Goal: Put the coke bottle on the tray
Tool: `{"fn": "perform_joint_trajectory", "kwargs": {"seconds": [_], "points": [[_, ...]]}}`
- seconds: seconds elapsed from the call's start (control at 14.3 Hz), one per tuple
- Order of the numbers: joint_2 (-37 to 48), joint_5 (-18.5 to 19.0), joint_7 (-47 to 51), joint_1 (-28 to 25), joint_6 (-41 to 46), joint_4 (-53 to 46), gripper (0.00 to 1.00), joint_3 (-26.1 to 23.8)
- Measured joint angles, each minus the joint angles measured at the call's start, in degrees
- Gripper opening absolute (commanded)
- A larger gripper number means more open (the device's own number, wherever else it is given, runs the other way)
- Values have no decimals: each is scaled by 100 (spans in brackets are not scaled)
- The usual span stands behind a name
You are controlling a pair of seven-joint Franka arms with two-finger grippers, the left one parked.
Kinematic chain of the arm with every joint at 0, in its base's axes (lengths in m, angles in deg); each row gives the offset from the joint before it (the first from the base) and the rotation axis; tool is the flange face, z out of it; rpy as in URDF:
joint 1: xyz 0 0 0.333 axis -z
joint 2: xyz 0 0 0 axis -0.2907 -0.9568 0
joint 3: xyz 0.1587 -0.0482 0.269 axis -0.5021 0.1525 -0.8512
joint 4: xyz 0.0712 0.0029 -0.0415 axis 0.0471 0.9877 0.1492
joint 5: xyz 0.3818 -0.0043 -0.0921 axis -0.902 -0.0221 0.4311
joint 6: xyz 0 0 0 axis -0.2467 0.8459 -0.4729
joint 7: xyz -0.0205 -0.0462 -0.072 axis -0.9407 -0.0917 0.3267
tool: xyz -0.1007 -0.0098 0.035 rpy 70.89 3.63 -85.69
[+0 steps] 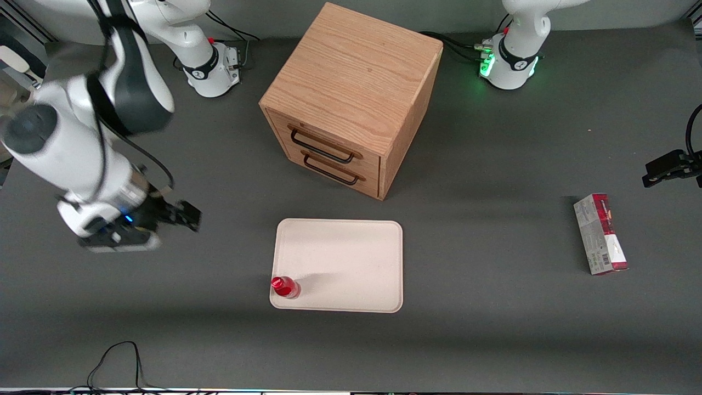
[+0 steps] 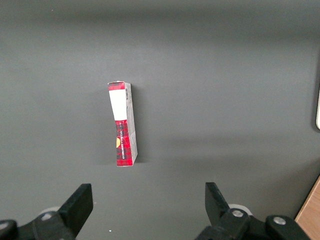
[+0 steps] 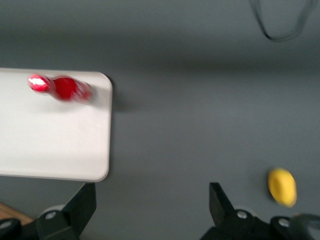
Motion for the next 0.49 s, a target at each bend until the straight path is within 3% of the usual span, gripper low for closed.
{"fn": "perform_joint_trajectory", "kwargs": {"seconds": [0.21, 0.49], "points": [[1513, -2, -307, -1, 151, 1576, 100, 387], [2155, -1, -583, 1, 909, 1729, 100, 730]]}}
